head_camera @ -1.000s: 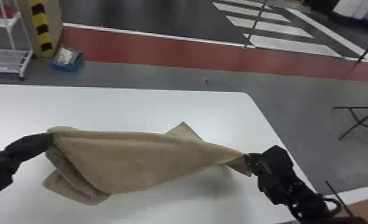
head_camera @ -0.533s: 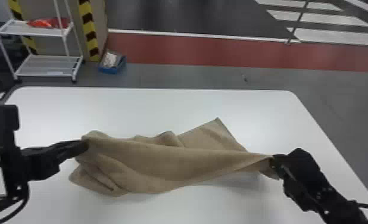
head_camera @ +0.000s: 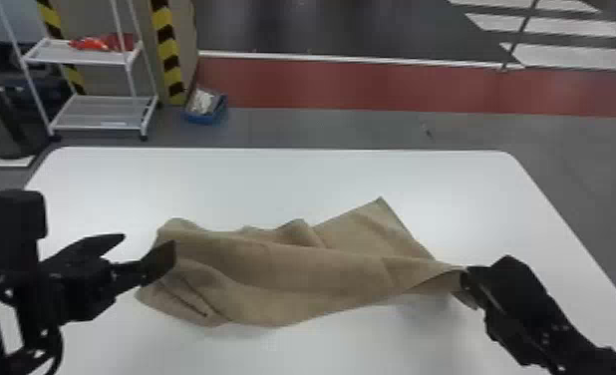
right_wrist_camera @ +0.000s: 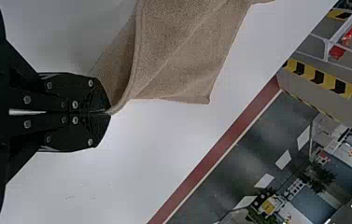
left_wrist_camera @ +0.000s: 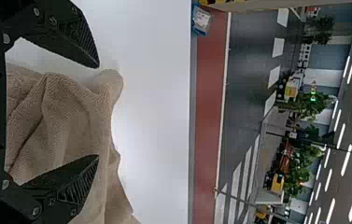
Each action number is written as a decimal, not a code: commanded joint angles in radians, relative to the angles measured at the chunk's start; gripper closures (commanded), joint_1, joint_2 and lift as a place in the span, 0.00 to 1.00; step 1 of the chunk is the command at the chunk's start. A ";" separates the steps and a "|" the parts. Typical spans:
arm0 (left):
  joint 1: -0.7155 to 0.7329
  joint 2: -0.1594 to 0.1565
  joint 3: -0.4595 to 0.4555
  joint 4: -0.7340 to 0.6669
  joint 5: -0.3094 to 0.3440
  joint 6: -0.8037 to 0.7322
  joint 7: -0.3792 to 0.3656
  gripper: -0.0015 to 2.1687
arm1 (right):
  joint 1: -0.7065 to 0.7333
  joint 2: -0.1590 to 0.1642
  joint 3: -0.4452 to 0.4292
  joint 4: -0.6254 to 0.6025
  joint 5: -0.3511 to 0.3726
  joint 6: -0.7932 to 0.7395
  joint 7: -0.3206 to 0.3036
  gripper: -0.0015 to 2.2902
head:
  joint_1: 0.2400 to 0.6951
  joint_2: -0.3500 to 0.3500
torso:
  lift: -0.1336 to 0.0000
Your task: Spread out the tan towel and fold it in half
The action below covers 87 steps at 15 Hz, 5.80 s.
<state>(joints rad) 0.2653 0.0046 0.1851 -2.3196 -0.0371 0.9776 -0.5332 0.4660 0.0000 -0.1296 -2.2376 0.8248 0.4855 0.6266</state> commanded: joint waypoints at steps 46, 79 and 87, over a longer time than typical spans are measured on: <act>-0.121 -0.007 0.096 0.013 -0.170 0.086 -0.300 0.95 | -0.070 -0.072 0.107 0.053 0.166 0.063 0.010 0.77 | 1.00 0.38 | 0.07; 0.163 0.006 -0.145 -0.060 -0.365 -0.036 -0.160 0.10 | -0.109 -0.064 0.194 0.110 0.220 0.272 0.028 0.77 | 1.00 0.31 | 0.07; 0.046 0.029 -0.138 0.074 -0.425 -0.040 -0.307 0.12 | -0.110 -0.063 0.202 0.079 0.220 0.299 0.030 0.77 | 1.00 0.31 | 0.07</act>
<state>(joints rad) 0.3386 0.0291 0.0459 -2.2837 -0.4551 0.9395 -0.8309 0.3576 -0.0629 0.0721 -2.1561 1.0446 0.7827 0.6565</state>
